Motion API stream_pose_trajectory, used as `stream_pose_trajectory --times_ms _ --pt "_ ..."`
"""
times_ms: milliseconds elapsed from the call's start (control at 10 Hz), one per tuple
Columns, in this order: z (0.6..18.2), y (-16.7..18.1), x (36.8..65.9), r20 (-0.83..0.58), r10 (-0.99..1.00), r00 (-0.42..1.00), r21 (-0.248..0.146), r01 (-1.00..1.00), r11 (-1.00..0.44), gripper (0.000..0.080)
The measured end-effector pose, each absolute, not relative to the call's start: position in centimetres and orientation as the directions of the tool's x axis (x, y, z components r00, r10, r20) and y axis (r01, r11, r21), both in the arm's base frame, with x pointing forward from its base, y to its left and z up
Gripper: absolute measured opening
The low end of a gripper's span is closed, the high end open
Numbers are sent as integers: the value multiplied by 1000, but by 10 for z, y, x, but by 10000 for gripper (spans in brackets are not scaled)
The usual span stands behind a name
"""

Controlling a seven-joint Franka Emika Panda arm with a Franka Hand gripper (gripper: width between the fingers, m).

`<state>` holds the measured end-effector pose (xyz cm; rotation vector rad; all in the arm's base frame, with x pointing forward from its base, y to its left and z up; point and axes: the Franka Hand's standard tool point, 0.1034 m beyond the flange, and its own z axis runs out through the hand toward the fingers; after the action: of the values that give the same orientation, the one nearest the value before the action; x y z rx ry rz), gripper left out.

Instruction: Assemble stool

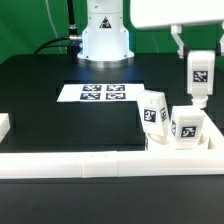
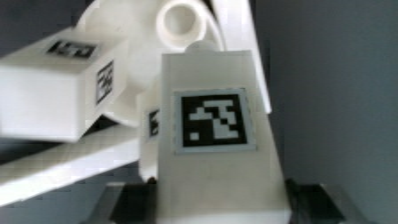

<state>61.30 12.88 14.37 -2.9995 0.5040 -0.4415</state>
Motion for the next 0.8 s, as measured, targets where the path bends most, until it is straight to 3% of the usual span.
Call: stream_pose_trajectory --times_ms 200,800 --pt "131 127 619 298 -313 902 -104 -295 -950 335" --pt "121 123 620 298 -292 909 -87 -279 -956 335"
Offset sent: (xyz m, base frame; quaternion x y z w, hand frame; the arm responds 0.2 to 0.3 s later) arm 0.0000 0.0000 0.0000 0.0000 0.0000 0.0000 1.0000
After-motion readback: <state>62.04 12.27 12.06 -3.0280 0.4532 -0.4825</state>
